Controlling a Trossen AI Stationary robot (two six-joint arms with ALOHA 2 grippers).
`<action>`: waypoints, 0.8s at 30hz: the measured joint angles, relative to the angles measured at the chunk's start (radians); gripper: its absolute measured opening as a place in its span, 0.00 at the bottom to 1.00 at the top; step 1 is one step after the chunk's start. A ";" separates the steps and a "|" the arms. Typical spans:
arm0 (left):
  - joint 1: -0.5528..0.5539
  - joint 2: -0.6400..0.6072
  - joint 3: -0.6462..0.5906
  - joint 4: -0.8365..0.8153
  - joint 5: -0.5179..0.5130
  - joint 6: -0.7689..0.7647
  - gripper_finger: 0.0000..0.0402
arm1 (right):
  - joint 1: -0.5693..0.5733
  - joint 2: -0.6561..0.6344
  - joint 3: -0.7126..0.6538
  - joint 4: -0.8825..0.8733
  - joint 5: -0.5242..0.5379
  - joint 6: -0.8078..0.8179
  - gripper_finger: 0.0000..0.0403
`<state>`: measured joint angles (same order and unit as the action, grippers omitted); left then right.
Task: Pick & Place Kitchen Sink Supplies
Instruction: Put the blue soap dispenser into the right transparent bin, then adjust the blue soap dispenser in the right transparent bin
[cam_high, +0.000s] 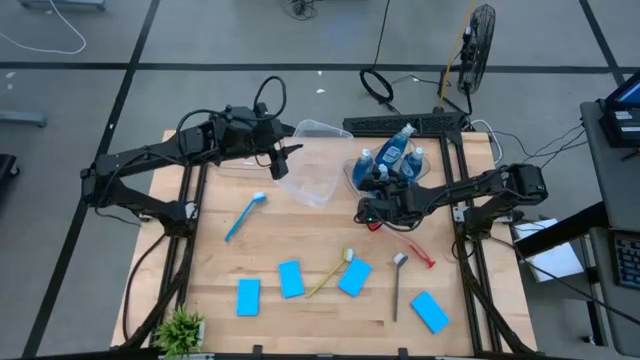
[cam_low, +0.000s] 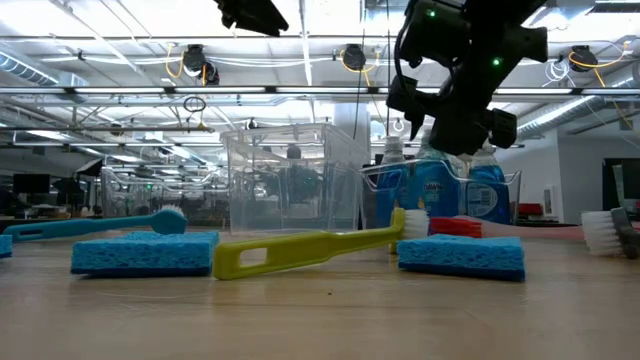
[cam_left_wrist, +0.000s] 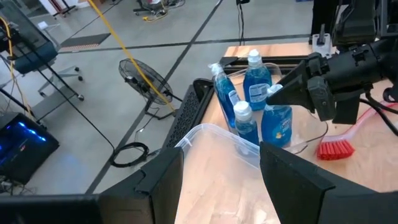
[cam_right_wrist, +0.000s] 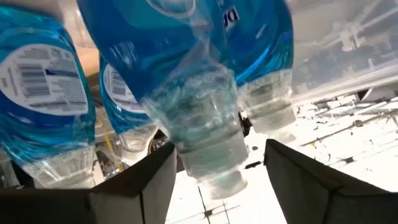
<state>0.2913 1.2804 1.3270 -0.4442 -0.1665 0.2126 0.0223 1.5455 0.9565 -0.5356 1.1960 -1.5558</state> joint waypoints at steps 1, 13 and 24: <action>0.000 0.000 0.000 0.000 0.000 -0.009 0.53 | -0.001 0.000 0.000 0.004 0.006 0.000 0.58; 0.001 0.000 0.000 0.000 -0.001 -0.021 0.53 | -0.017 -0.143 -0.001 0.024 0.009 0.017 0.58; 0.001 0.000 0.000 0.001 -0.001 -0.064 0.53 | -0.020 -0.394 -0.001 0.166 0.034 0.048 0.58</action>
<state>0.2920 1.2804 1.3273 -0.4435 -0.1673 0.1483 0.0021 1.1519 0.9558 -0.3693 1.2302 -1.5074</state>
